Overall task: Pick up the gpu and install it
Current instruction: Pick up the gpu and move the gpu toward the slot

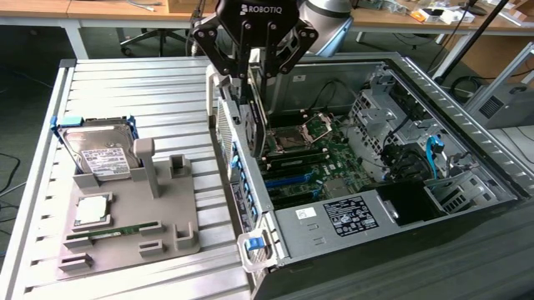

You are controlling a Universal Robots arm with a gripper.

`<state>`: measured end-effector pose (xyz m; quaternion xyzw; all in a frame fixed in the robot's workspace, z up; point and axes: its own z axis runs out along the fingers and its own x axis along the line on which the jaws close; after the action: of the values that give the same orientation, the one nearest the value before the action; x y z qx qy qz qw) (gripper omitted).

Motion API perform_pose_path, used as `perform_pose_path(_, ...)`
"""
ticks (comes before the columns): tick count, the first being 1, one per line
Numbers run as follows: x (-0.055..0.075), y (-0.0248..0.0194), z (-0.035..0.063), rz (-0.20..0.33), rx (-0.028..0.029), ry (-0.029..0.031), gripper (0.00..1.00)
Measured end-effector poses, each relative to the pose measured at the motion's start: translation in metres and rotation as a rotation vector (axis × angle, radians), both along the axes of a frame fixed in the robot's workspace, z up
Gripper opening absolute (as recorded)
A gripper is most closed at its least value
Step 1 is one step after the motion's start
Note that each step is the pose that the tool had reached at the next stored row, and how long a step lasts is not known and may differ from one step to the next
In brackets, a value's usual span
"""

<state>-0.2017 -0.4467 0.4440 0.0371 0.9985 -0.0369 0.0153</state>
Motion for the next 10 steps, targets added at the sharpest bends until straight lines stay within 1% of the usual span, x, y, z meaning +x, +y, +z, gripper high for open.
perform_pose_path(10, 0.005, 0.0, 0.0, 0.0, 0.0, 0.0, 0.27)
